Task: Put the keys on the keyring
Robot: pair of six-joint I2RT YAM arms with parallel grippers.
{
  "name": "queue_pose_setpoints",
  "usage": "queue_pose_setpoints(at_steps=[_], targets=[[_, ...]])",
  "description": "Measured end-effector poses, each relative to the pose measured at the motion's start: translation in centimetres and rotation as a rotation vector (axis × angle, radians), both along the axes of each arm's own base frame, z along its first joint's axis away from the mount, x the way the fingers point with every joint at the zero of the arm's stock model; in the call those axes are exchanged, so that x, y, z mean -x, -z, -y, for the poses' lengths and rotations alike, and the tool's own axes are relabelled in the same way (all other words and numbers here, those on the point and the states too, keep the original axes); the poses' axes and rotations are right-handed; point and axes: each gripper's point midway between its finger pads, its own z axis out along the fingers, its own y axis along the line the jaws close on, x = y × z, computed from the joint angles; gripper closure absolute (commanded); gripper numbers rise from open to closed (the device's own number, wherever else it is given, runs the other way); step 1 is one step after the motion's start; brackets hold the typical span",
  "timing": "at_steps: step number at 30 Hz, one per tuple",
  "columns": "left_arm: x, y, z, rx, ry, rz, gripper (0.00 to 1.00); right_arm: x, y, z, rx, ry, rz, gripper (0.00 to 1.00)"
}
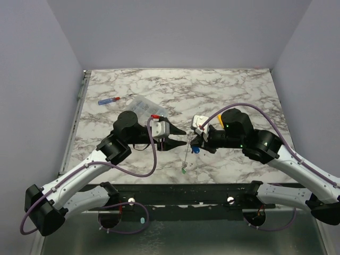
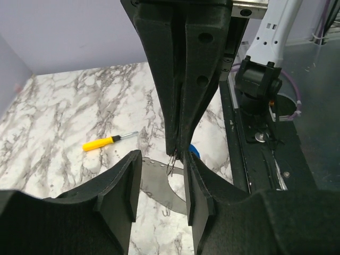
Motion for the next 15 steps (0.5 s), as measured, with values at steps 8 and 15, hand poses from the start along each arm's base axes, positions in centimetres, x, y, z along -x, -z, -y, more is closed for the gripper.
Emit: queue_pose_setpoints(at_steps=[8,15], targets=[[0.3,1.2,0.8,-0.03,0.047,-0.057,0.61,0.1,-0.3,0.1,-0.008,-0.001,0.006,0.99],[0.3,1.5,1.5,-0.042,0.073,-0.073,0.66,0.3,-0.7,0.2,-0.02,-0.007,0.012,0.99]])
